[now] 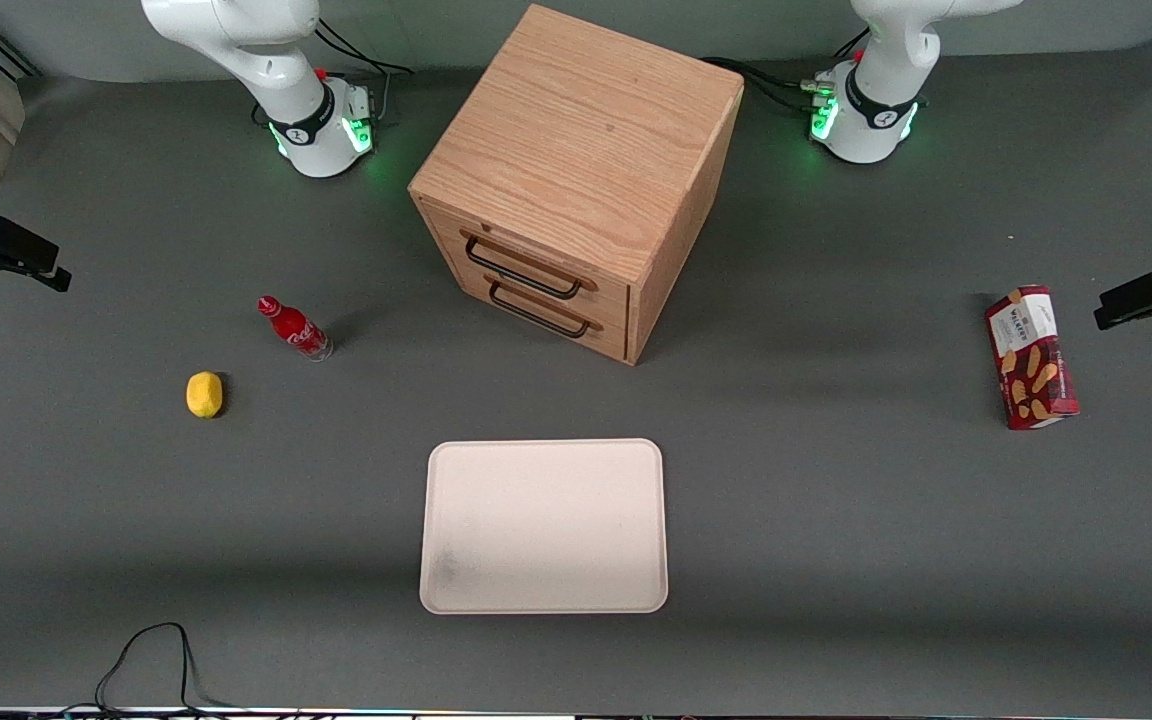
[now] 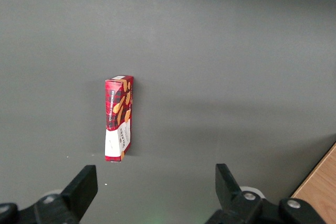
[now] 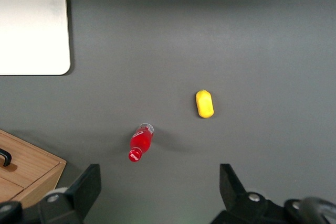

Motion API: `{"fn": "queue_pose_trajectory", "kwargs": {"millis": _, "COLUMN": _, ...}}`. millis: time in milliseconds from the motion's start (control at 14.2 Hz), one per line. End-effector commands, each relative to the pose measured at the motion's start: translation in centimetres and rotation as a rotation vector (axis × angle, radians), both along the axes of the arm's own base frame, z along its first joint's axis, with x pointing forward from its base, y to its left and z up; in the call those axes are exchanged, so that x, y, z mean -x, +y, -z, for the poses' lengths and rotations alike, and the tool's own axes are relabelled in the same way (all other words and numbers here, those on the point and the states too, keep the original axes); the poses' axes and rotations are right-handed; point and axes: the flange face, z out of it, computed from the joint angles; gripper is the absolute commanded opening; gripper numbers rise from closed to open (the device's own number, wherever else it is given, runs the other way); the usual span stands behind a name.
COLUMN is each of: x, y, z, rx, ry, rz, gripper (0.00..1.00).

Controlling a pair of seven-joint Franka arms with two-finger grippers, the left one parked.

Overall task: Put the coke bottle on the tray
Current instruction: 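Start moving the right gripper out from its rest pose toward the red bottle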

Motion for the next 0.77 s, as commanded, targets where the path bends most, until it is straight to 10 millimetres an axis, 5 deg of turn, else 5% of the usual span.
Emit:
{"fn": "queue_pose_trajectory", "kwargs": {"millis": 0, "x": 0.15, "y": -0.77, "z": -0.06, "rx": 0.004, "ry": 0.001, "rz": 0.007, "gripper": 1.00}}
{"fn": "queue_pose_trajectory", "kwargs": {"millis": 703, "x": 0.49, "y": -0.15, "z": 0.32, "rx": -0.001, "ry": 0.018, "rz": -0.001, "gripper": 1.00}}
